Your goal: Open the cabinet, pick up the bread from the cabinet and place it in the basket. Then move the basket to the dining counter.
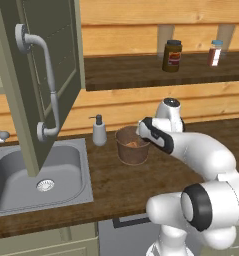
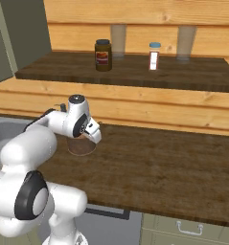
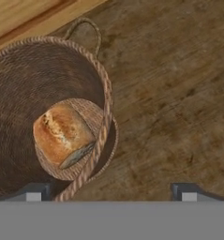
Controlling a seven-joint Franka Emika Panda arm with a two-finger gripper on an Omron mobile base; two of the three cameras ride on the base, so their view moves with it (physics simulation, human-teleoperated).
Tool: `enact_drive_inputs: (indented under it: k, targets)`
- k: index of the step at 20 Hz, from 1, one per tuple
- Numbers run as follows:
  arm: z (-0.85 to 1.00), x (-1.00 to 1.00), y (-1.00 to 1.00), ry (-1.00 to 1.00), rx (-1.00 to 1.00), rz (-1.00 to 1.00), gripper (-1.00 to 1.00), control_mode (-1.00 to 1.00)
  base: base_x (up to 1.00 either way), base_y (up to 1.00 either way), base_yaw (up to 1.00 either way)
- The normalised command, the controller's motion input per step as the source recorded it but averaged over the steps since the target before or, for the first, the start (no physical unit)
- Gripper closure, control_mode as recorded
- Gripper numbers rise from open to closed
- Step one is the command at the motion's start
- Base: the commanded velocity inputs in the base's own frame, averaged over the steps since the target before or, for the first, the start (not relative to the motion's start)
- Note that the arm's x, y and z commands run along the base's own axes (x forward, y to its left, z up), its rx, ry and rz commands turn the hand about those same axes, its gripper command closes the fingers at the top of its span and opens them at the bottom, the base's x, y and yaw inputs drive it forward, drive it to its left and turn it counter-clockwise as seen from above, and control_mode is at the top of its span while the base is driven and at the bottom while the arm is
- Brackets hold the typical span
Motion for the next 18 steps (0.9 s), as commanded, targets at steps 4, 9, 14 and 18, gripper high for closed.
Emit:
enact_drive_inputs:
  k: [4,9,14,18]
  targets:
    - [-0.20,0.14,0.00,0.01,0.02,0.00,-1.00,-1.00,0.00,0.00,0.00]
    - [-0.22,0.10,0.00,0.01,0.00,0.00,-1.00,-1.00,0.00,0.00,0.00]
    - [-0.19,0.15,0.00,0.01,0.00,0.00,-1.00,-1.00,0.00,0.00,0.00]
    - [-0.05,0.26,0.01,0.04,0.00,0.00,-1.00,-1.00,0.00,0.00,0.00]
